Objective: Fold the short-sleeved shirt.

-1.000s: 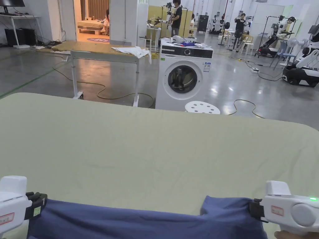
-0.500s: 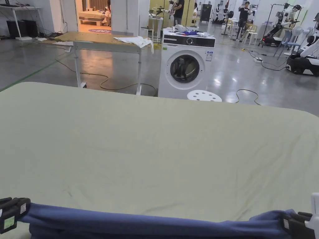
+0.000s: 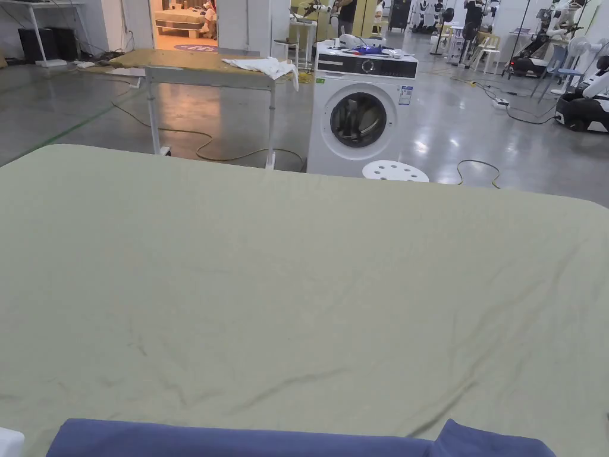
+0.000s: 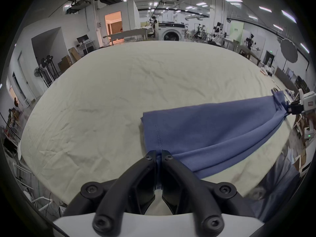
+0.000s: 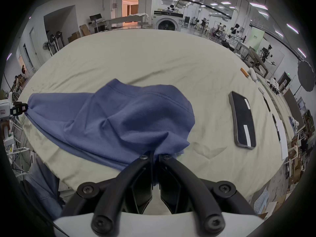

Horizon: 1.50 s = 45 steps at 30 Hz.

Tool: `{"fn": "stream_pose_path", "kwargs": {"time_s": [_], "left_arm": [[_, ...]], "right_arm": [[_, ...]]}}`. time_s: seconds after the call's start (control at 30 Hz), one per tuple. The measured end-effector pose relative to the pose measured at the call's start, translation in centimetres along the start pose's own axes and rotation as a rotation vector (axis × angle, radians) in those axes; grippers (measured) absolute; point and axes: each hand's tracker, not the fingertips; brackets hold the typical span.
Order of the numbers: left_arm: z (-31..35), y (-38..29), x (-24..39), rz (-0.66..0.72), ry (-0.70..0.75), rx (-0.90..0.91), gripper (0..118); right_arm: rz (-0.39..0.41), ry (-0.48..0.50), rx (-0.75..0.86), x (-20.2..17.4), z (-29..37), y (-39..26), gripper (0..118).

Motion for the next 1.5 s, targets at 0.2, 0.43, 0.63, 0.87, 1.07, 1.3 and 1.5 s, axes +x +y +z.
{"fn": "stream_pose_path", "kwargs": {"time_s": [0.2,0.43,0.63,0.87,1.07,1.3,1.5], "left_arm": [[0.5,0.3,-0.2,0.098,0.013,0.082,27],[2.3,3.2,2.1,0.115,-0.011,0.276,57],[2.5,7.4,6.1,0.071,0.062,0.492,57],[2.2,11.1,9.7,0.035,0.139,0.666,53],[2.9,12.3,12.1,-0.029,0.232,0.768,5],[4.2,12.4,10.9,0.011,0.207,0.777,0],[4.3,10.7,4.2,0.140,0.113,0.564,0]], "right_arm": [[-0.012,-0.061,0.015,-0.1,0.7,0.4,65],[0.015,-0.145,0.233,-2.7,6.0,3.9,77],[-0.057,-0.099,0.503,-6.8,6.2,8.0,77],[-0.090,-0.099,0.775,-12.2,4.3,11.2,69],[-0.179,-0.164,0.928,-14.1,4.1,12.3,6],[-0.133,-0.147,0.962,-14.9,4.4,13.1,2],[-0.100,-0.106,0.917,-14.6,3.7,13.3,2]]}}
